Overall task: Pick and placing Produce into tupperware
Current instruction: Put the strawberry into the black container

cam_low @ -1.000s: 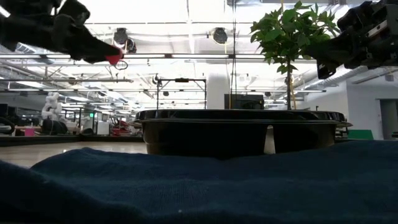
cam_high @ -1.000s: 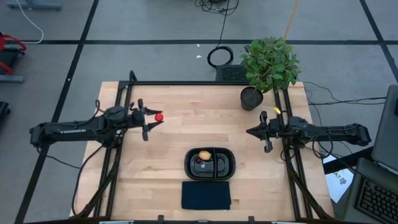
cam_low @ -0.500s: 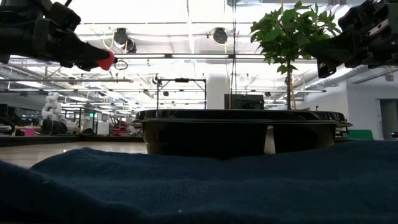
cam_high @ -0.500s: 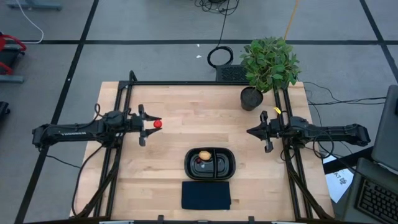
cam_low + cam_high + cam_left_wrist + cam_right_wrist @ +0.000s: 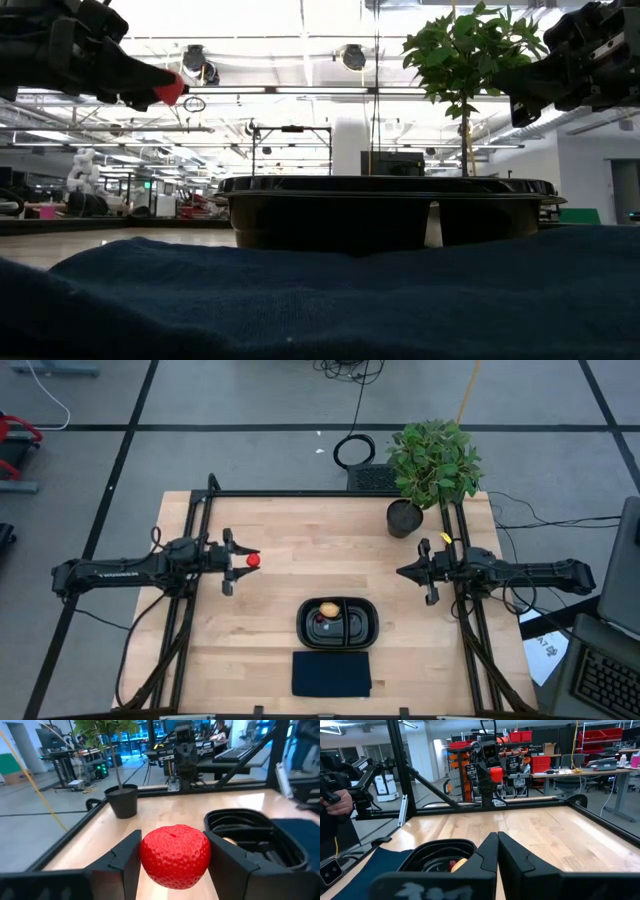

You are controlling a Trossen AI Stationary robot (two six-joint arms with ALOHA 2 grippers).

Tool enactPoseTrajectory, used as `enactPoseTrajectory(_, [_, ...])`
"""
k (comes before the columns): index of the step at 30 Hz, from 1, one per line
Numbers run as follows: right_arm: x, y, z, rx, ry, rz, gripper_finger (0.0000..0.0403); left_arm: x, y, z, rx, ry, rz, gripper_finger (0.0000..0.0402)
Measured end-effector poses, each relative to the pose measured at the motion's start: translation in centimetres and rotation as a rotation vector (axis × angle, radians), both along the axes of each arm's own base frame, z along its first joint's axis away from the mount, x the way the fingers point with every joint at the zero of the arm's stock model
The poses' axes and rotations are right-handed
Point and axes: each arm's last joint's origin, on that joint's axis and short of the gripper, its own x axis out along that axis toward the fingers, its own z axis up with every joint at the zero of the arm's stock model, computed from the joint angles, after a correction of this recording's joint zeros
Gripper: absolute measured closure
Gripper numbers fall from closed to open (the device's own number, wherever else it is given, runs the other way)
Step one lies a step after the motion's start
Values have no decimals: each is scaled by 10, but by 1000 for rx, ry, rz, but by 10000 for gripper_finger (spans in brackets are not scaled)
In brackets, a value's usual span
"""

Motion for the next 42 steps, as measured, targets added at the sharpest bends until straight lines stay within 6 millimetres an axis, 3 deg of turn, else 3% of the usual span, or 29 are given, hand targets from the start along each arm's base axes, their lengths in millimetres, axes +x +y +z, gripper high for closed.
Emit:
enactPoseTrajectory(8, [0,0,1,-8,-8,-3,403,10,-8,-3,-53,22,-96,215])
enactPoseTrajectory(16, [0,0,1,-1,-16,-3,403,35,-26,5,-42,57,-193,215])
enactPoseTrajectory(33, [0,0,1,0,-15,-3,403,127,-77,27,158,171,-423,216])
enactPoseTrajectory(42, [0,0,1,0,-14,-3,403,173,-86,36,136,218,-496,216])
